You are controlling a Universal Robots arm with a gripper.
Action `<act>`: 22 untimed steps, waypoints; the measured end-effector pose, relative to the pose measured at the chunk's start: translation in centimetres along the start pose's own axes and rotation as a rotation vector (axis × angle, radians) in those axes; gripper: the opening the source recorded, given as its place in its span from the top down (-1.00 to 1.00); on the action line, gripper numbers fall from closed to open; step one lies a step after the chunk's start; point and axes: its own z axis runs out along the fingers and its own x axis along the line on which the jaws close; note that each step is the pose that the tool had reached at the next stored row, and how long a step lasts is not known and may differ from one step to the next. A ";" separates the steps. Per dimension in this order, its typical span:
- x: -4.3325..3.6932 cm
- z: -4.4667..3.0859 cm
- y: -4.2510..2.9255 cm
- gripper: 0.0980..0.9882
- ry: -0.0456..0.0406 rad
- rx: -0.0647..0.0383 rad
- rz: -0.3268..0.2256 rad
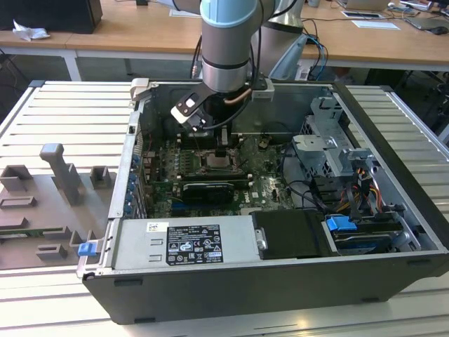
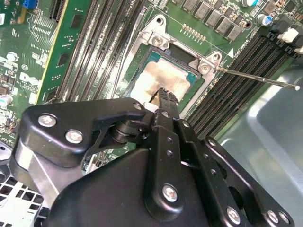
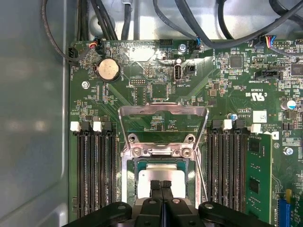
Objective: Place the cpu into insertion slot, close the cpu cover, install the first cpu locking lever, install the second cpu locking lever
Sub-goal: 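Close the cpu cover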
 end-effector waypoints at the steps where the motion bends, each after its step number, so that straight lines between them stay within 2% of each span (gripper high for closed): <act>1: 0.00 -0.12 0.00 0.98 -0.0002 0.000 0.000; 6: 0.01 -0.26 0.79 0.98 0.0000 0.007 0.000; 11: 0.02 -0.31 0.83 0.98 -0.0001 0.008 0.000; 14: 0.04 -0.99 0.84 0.98 0.0000 0.008 0.000; 18: 0.04 -1.10 1.01 0.98 -0.0002 0.008 0.000; 22: 0.07 -1.71 1.03 0.98 0.0000 0.008 0.000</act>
